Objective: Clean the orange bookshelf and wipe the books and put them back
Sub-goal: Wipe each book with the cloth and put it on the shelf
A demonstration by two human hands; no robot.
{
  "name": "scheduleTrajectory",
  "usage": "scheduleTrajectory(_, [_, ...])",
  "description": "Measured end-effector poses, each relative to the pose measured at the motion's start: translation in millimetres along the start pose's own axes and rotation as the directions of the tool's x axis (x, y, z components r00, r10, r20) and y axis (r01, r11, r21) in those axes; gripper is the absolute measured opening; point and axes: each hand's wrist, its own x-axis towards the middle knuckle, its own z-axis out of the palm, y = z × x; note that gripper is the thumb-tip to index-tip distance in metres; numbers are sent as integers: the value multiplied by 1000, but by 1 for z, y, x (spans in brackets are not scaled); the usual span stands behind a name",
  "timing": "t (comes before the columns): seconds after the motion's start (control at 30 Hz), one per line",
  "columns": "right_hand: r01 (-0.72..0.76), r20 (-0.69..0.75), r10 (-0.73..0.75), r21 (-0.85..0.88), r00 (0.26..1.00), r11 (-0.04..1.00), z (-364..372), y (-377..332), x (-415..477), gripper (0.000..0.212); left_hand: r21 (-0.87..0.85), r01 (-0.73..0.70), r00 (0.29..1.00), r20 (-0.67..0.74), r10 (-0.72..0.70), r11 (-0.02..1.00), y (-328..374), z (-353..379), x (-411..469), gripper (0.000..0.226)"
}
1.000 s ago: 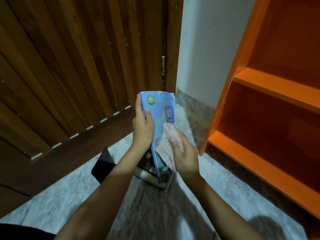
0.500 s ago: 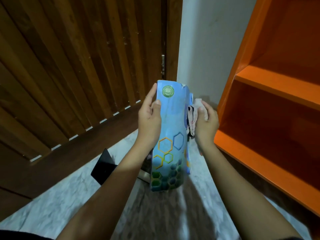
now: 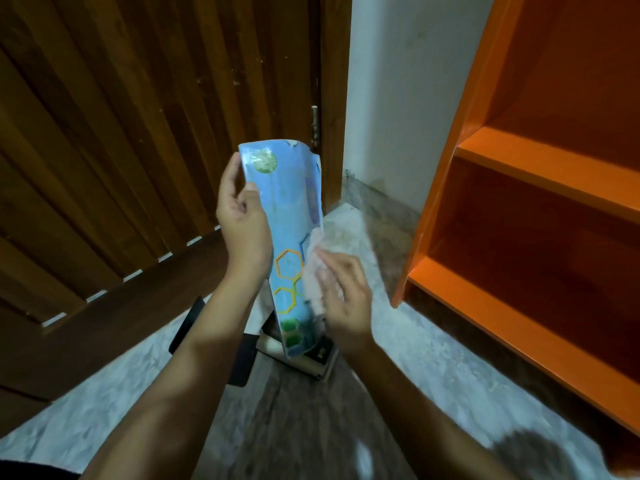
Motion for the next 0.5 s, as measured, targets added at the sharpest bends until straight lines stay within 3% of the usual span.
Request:
scheduleTrajectory(0.07, [151, 140, -149, -9, 979, 988, 6, -5, -25, 36, -21, 7, 998, -63, -8, 1000, -2, -9, 6, 36])
scheduleTrajectory(0.13, [186, 241, -170, -49, 956, 981, 7, 4, -39, 37, -42, 35, 996, -75, -38, 999, -4, -16, 9, 36])
scheduleTrajectory(0.23, [-63, 17, 62, 30, 998, 998, 5, 17, -34, 27, -101, 93, 993, -58, -99, 991, -5, -18, 7, 36])
scheduleTrajectory(0.37, [-258, -174, 264, 57, 949, 965, -13, 35, -9, 32, -160, 191, 981, 76, -181, 968, -6, -15, 1, 37])
scheduleTrajectory(0.43, [-312, -165, 334, 145, 928, 939, -23, 39, 4, 32, -202, 247, 963, 157, -217, 948, -6, -13, -3, 36])
scheduleTrajectory(0.5, [-384, -63, 427, 334, 902, 861, -33, 34, 12, 36, -233, 294, 941, 241, -238, 927, -2, -8, -7, 34])
